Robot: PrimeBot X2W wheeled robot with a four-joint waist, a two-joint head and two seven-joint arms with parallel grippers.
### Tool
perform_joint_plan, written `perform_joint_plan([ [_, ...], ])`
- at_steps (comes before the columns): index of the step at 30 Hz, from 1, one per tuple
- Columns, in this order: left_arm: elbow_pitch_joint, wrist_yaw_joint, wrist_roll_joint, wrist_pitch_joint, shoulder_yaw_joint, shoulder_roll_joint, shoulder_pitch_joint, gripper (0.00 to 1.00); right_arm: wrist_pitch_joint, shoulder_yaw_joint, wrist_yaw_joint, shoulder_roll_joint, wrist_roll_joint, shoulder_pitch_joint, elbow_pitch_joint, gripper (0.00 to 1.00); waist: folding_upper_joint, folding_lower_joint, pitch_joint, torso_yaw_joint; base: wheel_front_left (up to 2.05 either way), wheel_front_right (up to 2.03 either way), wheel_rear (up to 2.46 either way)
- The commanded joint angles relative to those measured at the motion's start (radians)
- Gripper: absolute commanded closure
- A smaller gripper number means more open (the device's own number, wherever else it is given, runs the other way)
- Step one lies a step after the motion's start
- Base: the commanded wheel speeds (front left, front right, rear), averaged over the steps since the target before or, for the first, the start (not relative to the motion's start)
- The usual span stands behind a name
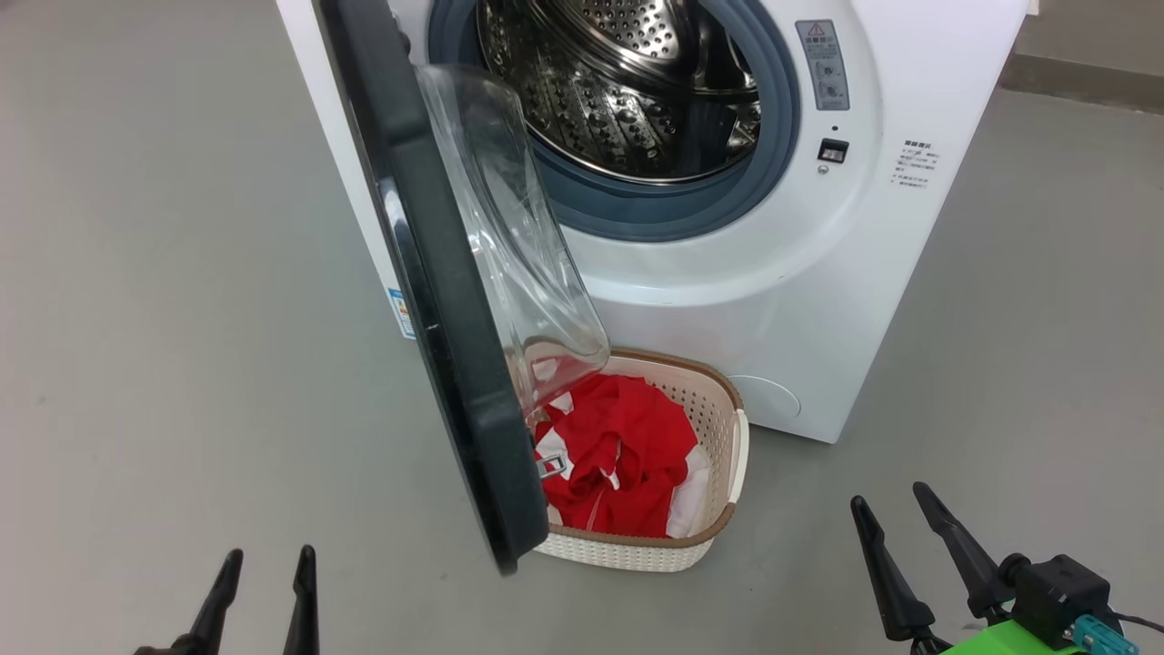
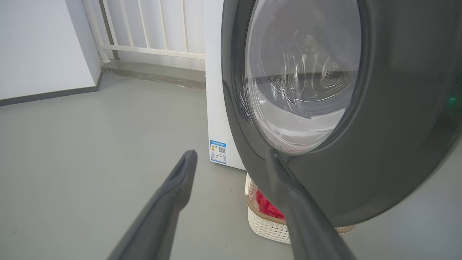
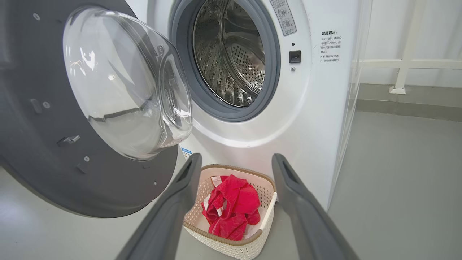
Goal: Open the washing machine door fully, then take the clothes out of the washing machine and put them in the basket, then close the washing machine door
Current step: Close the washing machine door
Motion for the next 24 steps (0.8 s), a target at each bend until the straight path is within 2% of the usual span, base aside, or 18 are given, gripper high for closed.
perform_joint_plan([
  [1,-0.027,-0.005,0.014,-0.012,0.036,0.005,-0.008,0.0,-0.006,0.02,0.008,-0.007,-0.009,-0.027,-0.021,0.0,0.0,0.0,-0.003,-0.001,0.0,0.0,0.0],
  [24,-0.032,-0.005,-0.008,-0.012,0.024,0.004,-0.008,0.0,-0.006,0.021,0.008,-0.004,-0.01,-0.027,-0.02,0.0,0.0,0.0,-0.001,-0.006,0.0,0.0,0.0],
])
